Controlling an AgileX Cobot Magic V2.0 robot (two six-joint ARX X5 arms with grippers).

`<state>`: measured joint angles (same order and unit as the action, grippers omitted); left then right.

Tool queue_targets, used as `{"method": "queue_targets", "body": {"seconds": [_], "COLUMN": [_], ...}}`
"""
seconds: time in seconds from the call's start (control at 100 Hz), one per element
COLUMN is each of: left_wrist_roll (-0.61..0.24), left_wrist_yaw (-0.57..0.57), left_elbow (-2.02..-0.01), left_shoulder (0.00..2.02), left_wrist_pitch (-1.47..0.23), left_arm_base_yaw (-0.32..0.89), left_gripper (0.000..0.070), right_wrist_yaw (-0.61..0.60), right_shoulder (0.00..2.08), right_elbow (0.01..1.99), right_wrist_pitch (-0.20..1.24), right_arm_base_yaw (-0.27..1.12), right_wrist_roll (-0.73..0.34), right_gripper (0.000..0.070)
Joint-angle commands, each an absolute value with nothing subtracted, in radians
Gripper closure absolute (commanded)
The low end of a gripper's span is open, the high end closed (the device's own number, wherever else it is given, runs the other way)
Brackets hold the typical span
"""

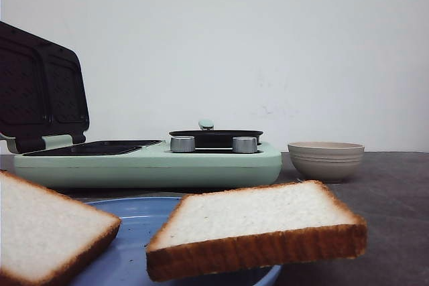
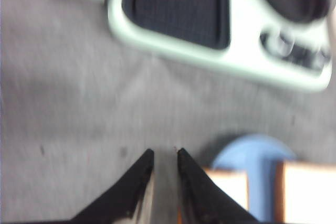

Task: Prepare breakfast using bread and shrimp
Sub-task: 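Move the left gripper down to the bread slice on the blue plate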

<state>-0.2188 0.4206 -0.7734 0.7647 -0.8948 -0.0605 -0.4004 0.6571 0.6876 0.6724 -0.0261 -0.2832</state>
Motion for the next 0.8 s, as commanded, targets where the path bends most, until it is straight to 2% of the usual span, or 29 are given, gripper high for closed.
{"method": "queue_targets", "body": {"seconds": [0.0,0.08,0.15,0.25,0.3,0.5,0.79], "left_wrist_roll": [-0.165,-0.147,-0.139,-0.122,-0.116,-0.092,-0.070], "left_wrist_yaw": [0.458,0.498,0.521,0.534,0.535,0.612,0.611], "left_elbow": [-0.791,-0.791,-0.791,-0.791,-0.791,-0.791,-0.790], "left_shoulder": [0.786,0.808,0.824,0.841,0.850,0.902,1.009], "left_wrist_pitch": [-0.918,-0.950,-0.977,-1.019,-1.046,-1.149,-1.189], "left_arm_base_yaw": [-0.059,-0.059,-0.058,-0.058,-0.058,-0.045,0.043], "left_gripper": [0.0653,0.0591,0.0503,0.0345,0.0307,0.0301,0.0302], "right_wrist_yaw": [-0.428,-0.450,-0.460,-0.475,-0.475,-0.475,-0.476], "right_shoulder": [0.666,0.672,0.672,0.672,0.672,0.672,0.672], "right_elbow": [0.702,0.702,0.702,0.702,0.702,0.702,0.702], "right_wrist_pitch": [0.667,0.666,0.667,0.667,0.667,0.667,0.667], "right_arm_base_yaw": [-0.021,-0.020,-0.020,-0.020,-0.020,-0.010,-0.009], "right_wrist_roll": [-0.253,-0.253,-0.252,-0.249,-0.247,-0.247,-0.247], "right_gripper": [0.0607,0.0488,0.0426,0.0409,0.0409,0.0409,0.0409]}}
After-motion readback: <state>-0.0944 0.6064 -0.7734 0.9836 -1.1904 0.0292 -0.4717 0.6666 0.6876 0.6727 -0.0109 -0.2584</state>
